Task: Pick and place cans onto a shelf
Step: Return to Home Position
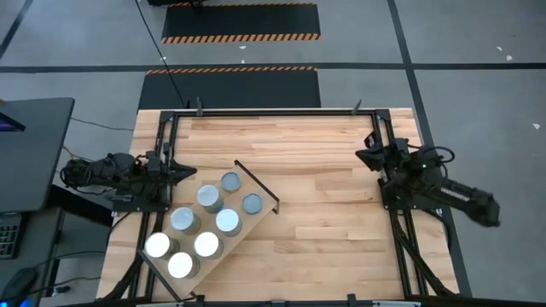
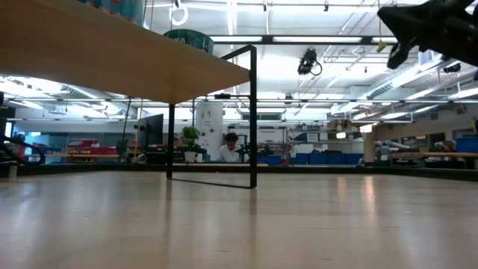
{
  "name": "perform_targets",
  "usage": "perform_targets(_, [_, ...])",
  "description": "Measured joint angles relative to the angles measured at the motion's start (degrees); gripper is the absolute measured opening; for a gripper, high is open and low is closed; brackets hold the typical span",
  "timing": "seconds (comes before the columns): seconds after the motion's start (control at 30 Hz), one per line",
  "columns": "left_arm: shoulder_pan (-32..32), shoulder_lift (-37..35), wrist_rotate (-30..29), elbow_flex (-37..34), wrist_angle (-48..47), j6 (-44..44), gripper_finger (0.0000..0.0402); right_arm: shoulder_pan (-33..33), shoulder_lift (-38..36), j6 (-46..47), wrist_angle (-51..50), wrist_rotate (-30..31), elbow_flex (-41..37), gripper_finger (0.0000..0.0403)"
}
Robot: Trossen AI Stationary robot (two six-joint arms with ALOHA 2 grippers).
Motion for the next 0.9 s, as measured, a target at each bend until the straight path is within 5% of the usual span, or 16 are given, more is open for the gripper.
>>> perform_targets(0.27, [0.0,-0.1,2.2,-1.7,2.6,1.2,0.0025,-7.8,-2.6,-2.7,-13.9,0.2,-0.4,0.0023])
perform_targets(0.53, [0.0,0.0,6.9,-14.6,21.1,-0.3,0.0025,-8.1,-2.5,-8.2,-25.9,2.8,-2.2,0.0023])
perform_targets(0.9, [0.0,0.0,1.2,-16.0,24.7,6.4,0.0025,-8.1,-1.8,-3.8,-25.4,2.4,-2.2,0.0023])
